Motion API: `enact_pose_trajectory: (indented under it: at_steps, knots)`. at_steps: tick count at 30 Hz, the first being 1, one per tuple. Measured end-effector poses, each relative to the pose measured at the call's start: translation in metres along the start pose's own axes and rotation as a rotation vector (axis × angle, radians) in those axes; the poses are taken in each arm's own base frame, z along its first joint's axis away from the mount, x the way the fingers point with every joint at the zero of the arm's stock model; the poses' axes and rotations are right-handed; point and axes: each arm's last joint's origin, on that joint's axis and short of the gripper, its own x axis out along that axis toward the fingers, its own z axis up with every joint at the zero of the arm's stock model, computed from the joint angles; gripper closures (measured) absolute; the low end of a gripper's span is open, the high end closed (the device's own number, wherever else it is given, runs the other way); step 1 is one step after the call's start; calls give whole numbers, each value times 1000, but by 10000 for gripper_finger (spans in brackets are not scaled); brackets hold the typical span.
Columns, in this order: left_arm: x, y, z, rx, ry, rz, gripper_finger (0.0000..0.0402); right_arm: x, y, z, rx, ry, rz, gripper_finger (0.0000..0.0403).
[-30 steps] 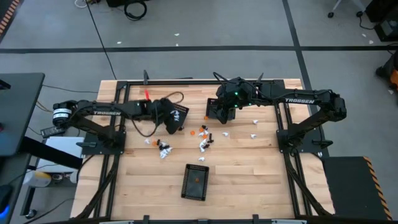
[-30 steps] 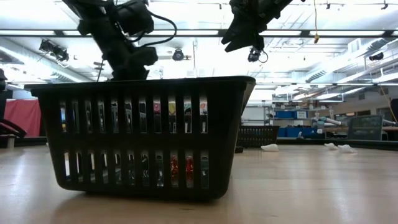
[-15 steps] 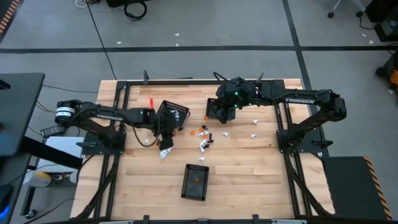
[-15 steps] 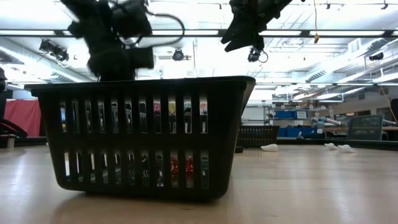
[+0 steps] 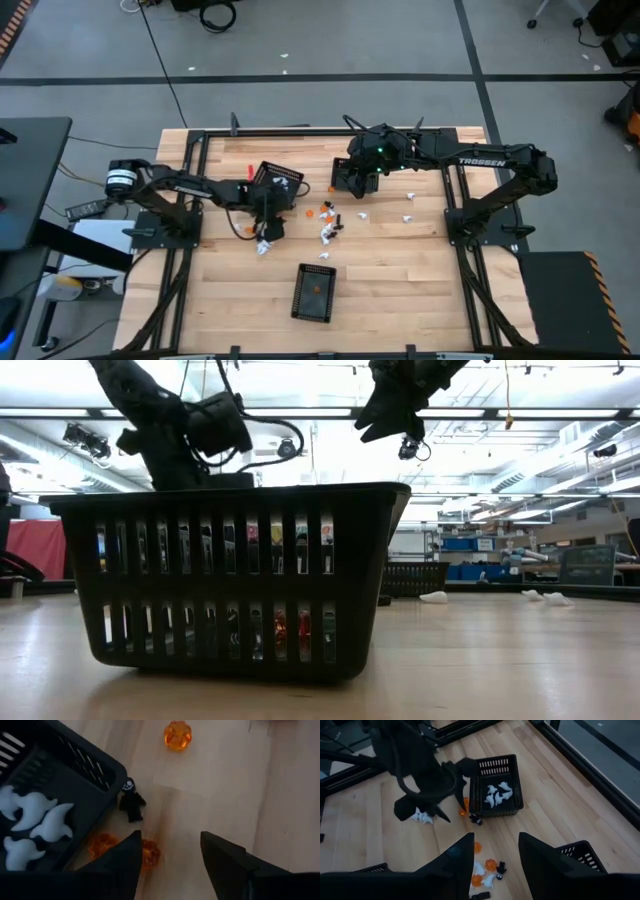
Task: Sort Halloween decoration
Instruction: Put the orange pumpkin toy into the bottom black basket
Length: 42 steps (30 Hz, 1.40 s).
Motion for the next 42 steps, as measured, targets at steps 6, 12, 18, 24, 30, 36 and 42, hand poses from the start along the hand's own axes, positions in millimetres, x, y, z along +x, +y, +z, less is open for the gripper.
enact_pose_trajectory:
  at_steps: [6, 12, 18, 24, 30, 36, 42]
  knots:
    - [12, 3, -4, -6, 43, 13, 204, 0, 0, 0, 6, 5, 5, 243]
    - [16, 3, -5, 7, 67, 23, 207, 0, 0, -1, 14, 10, 8, 243]
    - [8, 2, -3, -23, 112, -4, 207, 0, 0, -1, 14, 17, 6, 243]
    - [-6, 3, -7, 45, 172, 7, 207, 0, -1, 0, 6, 1, 5, 243]
    - [-24, 4, -9, 59, 168, 5, 207, 0, -2, 2, 8, -13, -2, 243]
    - [-23, 3, -5, 136, 120, -4, 207, 0, -2, 3, 4, -24, 0, 243]
    - [-9, 2, -5, 139, 136, -4, 207, 0, -2, 3, 2, -27, 1, 243]
